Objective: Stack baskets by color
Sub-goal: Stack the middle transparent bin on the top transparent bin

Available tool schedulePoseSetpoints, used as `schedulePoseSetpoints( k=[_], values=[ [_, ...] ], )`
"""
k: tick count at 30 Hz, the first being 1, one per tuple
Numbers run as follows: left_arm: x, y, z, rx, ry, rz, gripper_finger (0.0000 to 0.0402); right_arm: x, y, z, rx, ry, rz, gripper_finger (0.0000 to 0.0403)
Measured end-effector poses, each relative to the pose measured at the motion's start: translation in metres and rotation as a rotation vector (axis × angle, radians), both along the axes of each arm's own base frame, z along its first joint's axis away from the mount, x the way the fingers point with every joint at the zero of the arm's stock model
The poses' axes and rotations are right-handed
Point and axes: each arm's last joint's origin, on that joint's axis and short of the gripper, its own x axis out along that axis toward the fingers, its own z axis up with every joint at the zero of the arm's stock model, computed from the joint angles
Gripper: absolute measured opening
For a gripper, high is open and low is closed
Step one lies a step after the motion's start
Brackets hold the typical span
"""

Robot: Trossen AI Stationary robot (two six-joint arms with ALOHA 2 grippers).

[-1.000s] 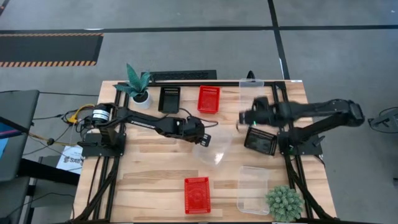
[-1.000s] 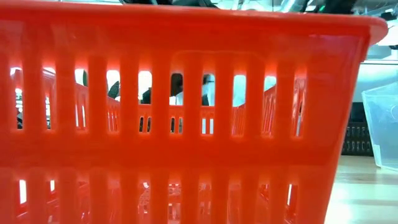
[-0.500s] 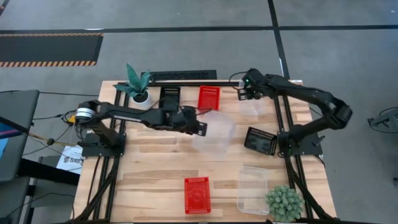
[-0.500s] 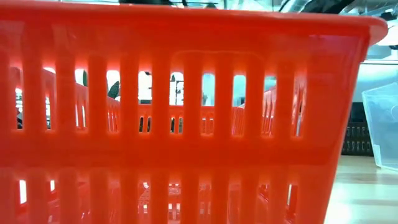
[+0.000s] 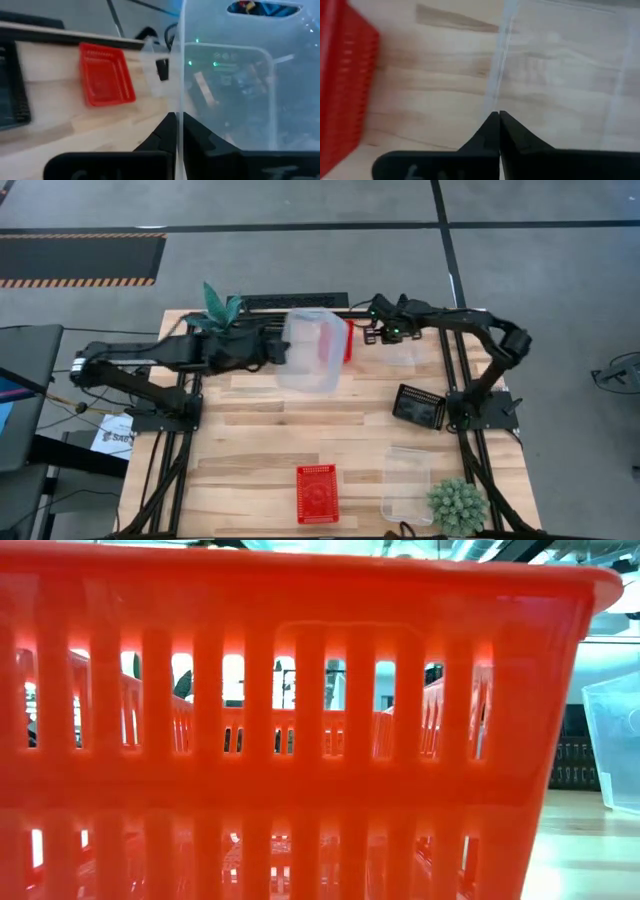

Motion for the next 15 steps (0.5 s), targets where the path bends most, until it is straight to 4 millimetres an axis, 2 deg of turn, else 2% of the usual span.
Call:
schedulePoseSetpoints(
  k=[4,9,15],
  values=[
    [-0.02,0.0,0.008,0.027,0.001,0.044,0.0,0.03,-0.007,0.0,-0.008,-0.007,0.058,0.0005],
    [-0.036,-0.002,0.013,0.043,0.009,0.055,0.0,0.071,-0.008,-0.005,0.029,-0.048,0.155,0.0012],
    [-0.042,-0.002,0.013,0.048,0.038,0.058,0.0,0.114,0.008,-0.006,0.047,-0.011,0.338,0.0004]
  ],
)
